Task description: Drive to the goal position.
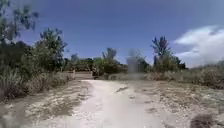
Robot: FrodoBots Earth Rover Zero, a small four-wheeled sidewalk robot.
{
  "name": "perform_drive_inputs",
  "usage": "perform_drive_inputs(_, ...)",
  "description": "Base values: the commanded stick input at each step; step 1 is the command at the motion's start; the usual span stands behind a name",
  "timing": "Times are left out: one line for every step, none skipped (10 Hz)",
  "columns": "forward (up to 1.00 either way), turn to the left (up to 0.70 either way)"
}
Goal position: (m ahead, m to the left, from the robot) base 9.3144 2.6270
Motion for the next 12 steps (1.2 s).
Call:
perform_drive_inputs(0.45, 0.02)
perform_drive_inputs(0.45, 0.02)
perform_drive_inputs(0.45, 0.02)
perform_drive_inputs(0.45, 0.02)
perform_drive_inputs(0.45, 0.02)
perform_drive_inputs(0.45, 0.02)
perform_drive_inputs(0.45, 0.02)
perform_drive_inputs(0.45, 0.02)
perform_drive_inputs(0.45, 0.02)
perform_drive_inputs(0.45, 0.02)
perform_drive_inputs(0.45, 0.02)
perform_drive_inputs(0.45, 0.02)
